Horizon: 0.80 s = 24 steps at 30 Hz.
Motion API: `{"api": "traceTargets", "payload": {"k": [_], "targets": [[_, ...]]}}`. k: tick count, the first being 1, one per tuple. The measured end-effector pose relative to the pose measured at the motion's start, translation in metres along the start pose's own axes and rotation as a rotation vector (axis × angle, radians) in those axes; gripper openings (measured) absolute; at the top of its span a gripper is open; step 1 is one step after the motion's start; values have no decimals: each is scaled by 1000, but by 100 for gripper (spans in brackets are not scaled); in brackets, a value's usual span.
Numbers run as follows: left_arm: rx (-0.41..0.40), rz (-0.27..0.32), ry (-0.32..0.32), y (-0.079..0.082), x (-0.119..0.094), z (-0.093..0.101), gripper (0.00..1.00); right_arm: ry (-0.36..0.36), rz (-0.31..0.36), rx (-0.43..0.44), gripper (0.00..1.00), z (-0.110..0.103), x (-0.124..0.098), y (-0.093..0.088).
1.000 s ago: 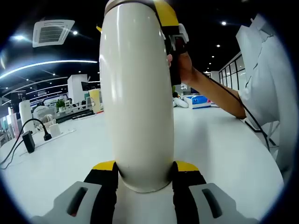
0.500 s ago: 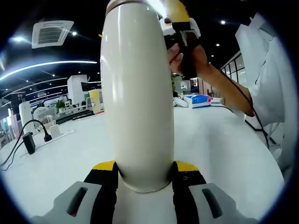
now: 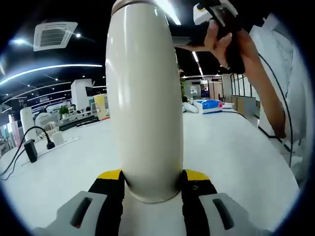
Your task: Grasp the water cup twist off the cup lid place the cup lid on the table
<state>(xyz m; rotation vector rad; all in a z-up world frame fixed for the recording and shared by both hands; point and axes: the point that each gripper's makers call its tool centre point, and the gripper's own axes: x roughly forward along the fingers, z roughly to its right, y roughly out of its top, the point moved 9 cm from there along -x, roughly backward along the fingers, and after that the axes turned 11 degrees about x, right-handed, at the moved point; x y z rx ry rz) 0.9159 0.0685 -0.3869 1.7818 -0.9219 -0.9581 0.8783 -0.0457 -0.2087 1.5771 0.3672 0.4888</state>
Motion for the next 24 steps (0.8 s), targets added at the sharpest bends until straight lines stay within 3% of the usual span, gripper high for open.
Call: {"api": "traceTargets", "payload": {"k": [7, 11, 17, 24], "targets": [[0, 0, 0, 0, 0, -1, 47, -261, 70, -78, 85, -30, 2, -3], [1, 0, -1, -1, 0, -2, 47, -354, 107, -8, 84, -36, 1, -10], [0, -1, -2, -1, 0, -2, 47, -413, 108, -1, 78, -45, 4, -17], [-1, -2, -1, -1, 0, -2, 47, -442, 118, -12, 79, -44, 7, -16]]}}
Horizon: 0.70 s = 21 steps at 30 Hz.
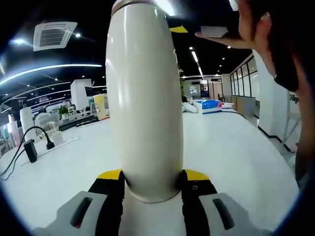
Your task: Grasp the water cup twist off the cup lid place the cup lid on the table
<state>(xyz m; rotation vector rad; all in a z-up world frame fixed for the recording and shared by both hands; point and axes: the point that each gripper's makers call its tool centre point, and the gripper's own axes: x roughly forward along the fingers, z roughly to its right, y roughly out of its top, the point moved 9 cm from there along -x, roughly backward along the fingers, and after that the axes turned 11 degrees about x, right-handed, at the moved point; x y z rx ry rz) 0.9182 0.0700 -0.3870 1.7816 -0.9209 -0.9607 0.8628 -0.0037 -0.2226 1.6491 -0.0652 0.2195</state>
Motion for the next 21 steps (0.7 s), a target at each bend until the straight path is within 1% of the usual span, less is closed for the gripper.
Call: {"api": "traceTargets", "payload": {"k": [5, 6, 8, 12, 15, 19, 20, 21], "targets": [[0, 0, 0, 0, 0, 0, 47, -36, -15, -4, 80, 4, 4, 0], [0, 0, 0, 0, 0, 0, 47, -39, -13, -1, 79, 5, 4, 0], [0, 0, 1, 0, 0, 0, 47, -49, 5, -11, 72, 6, 4, 2], [0, 0, 2, 0, 1, 0, 47, -57, 10, -10, 71, 8, 6, 3], [0, 0, 2, 0, 0, 0, 47, -28, -1, 13, 72, 7, 9, 1], [-1, 0, 2, 0, 1, 0, 47, -21, 4, 21, 72, 5, 11, 0], [-1, -1, 2, 0, 1, 0, 47, -20, 5, 25, 70, 4, 11, -1], [0, 0, 2, 0, 1, 0, 47, -19, 2, 26, 66, 4, 11, -1]]}}
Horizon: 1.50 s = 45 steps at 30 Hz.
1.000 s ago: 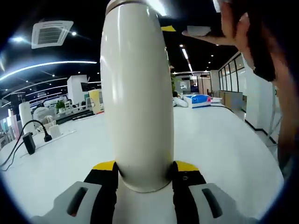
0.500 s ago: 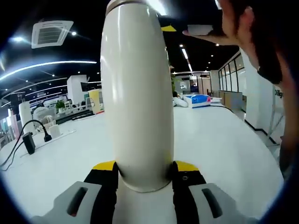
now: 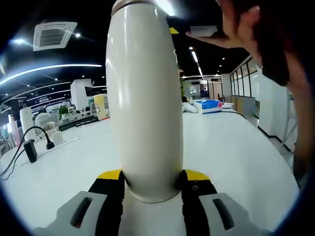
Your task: Grasp the water cup twist off the cup lid place the cup lid on the table
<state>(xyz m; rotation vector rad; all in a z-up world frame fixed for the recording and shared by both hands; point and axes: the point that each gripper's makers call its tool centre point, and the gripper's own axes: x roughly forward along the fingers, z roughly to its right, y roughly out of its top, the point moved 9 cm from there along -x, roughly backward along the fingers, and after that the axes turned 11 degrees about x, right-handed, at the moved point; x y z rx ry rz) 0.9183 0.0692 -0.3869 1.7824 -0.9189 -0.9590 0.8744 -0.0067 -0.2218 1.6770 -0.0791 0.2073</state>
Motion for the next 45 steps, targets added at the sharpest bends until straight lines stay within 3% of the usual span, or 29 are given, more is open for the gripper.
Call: {"api": "traceTargets", "payload": {"k": [4, 13, 23, 45], "targets": [[0, 0, 1, 0, 0, 0, 47, -31, 31, 5, 54, 6, -4, 4], [0, 0, 1, 0, 0, 0, 47, -9, 14, 20, 61, 7, 3, 2], [0, 0, 0, 0, 1, 0, 47, 2, 25, 52, 46, 9, 3, 3], [-3, 1, -1, 0, 0, 0, 47, 104, 18, 65, 46, 14, 4, 3]]}}
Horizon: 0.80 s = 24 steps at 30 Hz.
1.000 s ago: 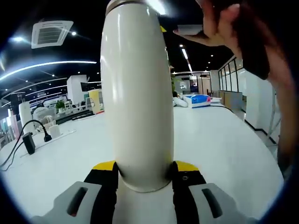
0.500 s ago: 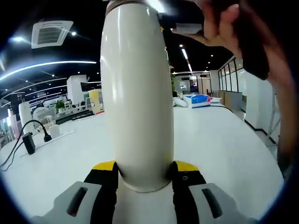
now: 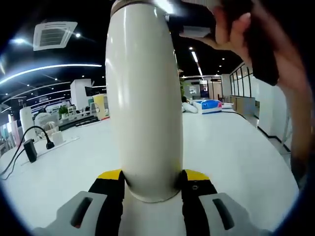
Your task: Grasp the water cup twist off the cup lid place the cup lid on the table
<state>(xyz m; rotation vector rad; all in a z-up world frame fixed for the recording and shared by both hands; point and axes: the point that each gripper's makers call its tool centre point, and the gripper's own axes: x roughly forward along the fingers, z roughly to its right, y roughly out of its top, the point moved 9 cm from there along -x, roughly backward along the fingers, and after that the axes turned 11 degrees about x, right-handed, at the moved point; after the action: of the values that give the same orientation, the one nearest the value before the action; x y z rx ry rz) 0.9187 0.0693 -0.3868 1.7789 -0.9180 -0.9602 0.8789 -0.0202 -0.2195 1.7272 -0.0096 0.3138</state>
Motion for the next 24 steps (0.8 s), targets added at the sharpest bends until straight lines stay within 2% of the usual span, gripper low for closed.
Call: {"api": "traceTargets", "payload": {"k": [5, 12, 24], "targets": [[-1, 0, 1, 0, 0, 0, 47, 0, 8, 8, 46, 0, 0, 0], [-3, -1, 1, 0, 0, 0, 47, 17, -14, -13, 45, 1, 3, 1], [-8, -2, 3, -1, 0, 0, 47, 130, -46, -1, 45, 10, 6, 3]]}}
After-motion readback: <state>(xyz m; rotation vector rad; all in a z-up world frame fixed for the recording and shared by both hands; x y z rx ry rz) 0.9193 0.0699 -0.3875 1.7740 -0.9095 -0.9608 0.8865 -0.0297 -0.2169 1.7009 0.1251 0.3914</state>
